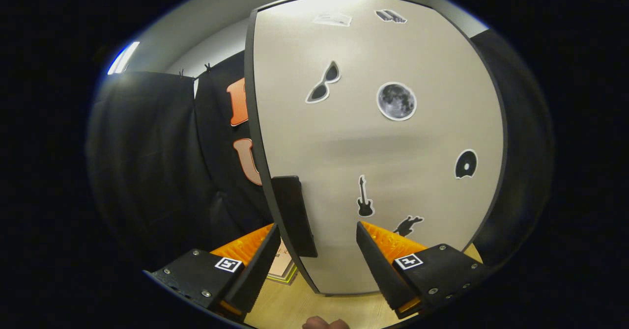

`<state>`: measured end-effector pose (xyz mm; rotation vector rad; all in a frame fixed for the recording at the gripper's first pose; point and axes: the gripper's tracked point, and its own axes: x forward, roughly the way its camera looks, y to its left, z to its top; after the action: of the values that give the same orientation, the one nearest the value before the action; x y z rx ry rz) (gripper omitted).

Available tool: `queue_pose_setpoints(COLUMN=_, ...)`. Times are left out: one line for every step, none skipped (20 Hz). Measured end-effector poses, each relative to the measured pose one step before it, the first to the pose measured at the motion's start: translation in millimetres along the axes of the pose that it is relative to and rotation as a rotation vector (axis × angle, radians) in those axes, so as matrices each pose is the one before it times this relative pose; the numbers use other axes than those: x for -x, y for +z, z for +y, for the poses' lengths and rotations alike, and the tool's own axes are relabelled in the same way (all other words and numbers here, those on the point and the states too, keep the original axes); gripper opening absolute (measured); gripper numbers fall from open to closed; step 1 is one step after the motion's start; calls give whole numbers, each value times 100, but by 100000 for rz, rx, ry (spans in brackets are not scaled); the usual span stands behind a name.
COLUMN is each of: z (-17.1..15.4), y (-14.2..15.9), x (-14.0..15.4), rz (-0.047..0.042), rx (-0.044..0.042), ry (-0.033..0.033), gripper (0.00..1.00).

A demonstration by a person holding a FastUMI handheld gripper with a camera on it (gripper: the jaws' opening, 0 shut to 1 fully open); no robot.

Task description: Open the shoe cabinet door, grab the shoes and put them into the shoe cabinet, then close the shoe cabinet door.

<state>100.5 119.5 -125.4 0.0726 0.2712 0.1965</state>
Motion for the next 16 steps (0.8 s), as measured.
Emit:
queue_pose_setpoints(z=-37, y=19, x=1381, rz=-175, rx=-1023, ry=-1471, gripper=97)
queue_pose_setpoints(z=-150, y=23, x=1854, rz=-7, rx=-1261, ry=-2226, gripper=97)
queue_pose_setpoints(z=-65, y=101, x=1420, rz=52, rx=-1333, ry=-1568, gripper=97)
queue_pose_setpoints(z=-18, y=256, x=1491, rz=-628, rx=-1210, ry=-1536, gripper=97)
queue_pose_setpoints(z=-155, y=394, x=1273, rz=-977, rx=-739, ry=-1623, gripper=97)
queue_pose_setpoints(z=-272, y=339, x=1309, rz=-961, rx=-518, ry=-2010, gripper=97)
queue_pose_setpoints(z=-285, y=394, x=1167, rz=-1021, rx=102, ry=-1699, gripper=97)
queue_pose_setpoints(z=-224, y=358, x=1227, rz=-604, rx=487, ry=-1455, gripper=97)
queue_pose_setpoints(z=-269, y=340, x=1159, rz=-574, rx=467, ry=-878, gripper=97)
queue_pose_setpoints(z=-236, y=626, x=1388, rz=-1481, rx=354, ry=-505, gripper=97)
queue_pose_setpoints(z=-240, y=735, x=1187, rz=-1896, rx=484, ry=-558, gripper=97)
queue_pose_setpoints(z=-331, y=556, x=1080, rz=-1704, rx=977, ry=-187, gripper=97)
queue_pose_setpoints(z=-351, y=512, x=1007, rz=-1192, rx=1403, ry=-27, gripper=97)
queue_pose_setpoints(z=-334, y=451, x=973, rz=-780, rx=1772, ry=81, gripper=97)
queue_pose_setpoints(z=-470, y=465, x=898, rz=-1125, rx=2050, ry=-257, gripper=97)
queue_pose_setpoints(z=-444, y=445, x=962, rz=-1106, rx=2036, ry=72, gripper=97)
